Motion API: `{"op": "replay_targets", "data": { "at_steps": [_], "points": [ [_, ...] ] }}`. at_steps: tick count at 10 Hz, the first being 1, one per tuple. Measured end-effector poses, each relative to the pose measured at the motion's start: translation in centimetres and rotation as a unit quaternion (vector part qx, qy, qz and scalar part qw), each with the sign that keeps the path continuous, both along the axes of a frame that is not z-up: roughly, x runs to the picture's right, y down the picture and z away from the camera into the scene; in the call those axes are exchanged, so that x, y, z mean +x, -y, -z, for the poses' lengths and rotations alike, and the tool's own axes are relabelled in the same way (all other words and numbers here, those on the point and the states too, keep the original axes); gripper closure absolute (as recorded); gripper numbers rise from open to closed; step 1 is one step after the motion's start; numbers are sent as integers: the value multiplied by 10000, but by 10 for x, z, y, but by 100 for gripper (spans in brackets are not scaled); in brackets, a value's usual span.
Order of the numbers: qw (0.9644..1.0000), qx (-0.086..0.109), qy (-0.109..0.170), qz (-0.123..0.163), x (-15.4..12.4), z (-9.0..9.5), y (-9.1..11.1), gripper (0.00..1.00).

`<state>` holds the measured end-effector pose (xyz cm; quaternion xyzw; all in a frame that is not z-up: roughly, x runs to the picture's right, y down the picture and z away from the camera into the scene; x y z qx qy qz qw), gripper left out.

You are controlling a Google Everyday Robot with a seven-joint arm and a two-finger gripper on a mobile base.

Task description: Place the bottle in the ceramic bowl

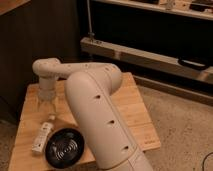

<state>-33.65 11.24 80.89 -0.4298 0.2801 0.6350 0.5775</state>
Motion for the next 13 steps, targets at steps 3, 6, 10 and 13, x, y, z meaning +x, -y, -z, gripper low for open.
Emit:
{"op": "replay_targets", "data": {
  "at_steps": [3,6,10,13],
  "points": [
    [9998,-62,-3,186,-2,-3,-11,35],
    [9991,-143,-112,375,17,-4,-29,35],
    [9989,-230,-212,347,33,-4,-41,35],
    [9991,-268,-155,306,29,3,-49,35]
  ]
}}
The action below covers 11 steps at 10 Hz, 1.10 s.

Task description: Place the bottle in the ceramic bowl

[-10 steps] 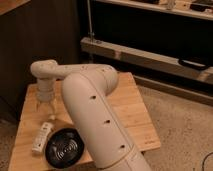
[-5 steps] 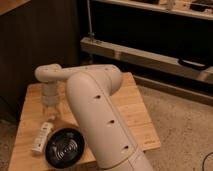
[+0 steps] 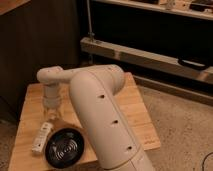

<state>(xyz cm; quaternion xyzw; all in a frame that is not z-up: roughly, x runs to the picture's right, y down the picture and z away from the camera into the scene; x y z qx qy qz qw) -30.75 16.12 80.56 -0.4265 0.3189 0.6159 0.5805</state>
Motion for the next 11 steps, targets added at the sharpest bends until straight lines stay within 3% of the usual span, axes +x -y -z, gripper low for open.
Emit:
{"op": "replay_targets", "data": {
  "at_steps": [2,5,11],
  "points": [
    [9998,-31,203,-1,-16,15,-11,35],
    [9995,-14,321,43,-20,23,-17,35],
    [9986,147,499,86,-29,24,-30,35]
  ]
}}
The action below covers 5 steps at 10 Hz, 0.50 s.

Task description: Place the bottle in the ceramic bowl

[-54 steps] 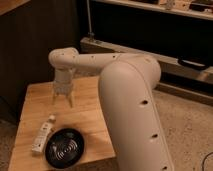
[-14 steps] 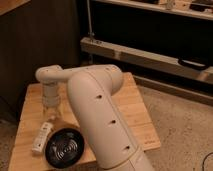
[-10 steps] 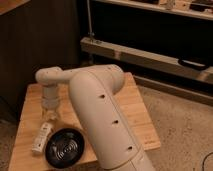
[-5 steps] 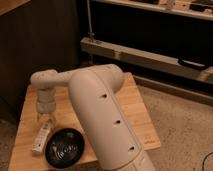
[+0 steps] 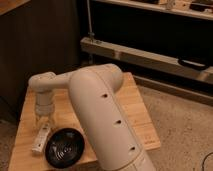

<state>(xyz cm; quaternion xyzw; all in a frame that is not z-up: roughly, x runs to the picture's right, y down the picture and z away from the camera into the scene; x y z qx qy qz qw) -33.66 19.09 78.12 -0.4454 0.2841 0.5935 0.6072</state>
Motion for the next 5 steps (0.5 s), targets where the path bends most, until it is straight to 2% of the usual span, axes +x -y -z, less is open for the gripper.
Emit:
{"op": "replay_targets", "data": {
  "at_steps": [3,5],
  "points": [
    [9999,-3,127,-53,-10,-2,-8,35],
    [9998,-44,146,-123,-19,-10,-20,35]
  ]
}}
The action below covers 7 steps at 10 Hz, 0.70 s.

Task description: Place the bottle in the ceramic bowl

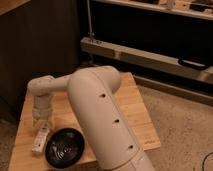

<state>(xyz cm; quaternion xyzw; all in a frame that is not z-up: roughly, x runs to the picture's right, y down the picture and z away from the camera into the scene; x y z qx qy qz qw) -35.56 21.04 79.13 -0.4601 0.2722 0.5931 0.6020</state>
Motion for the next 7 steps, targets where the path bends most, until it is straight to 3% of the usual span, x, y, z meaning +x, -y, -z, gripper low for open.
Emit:
{"op": "replay_targets", "data": {
  "at_steps": [1,3,7],
  "points": [
    [10000,-20,-44,-37,-2,-5,-6,37],
    [9996,12,-292,-65,-4,-10,-13,55],
    [9995,122,-273,-36,7,19,15,95]
  ]
}}
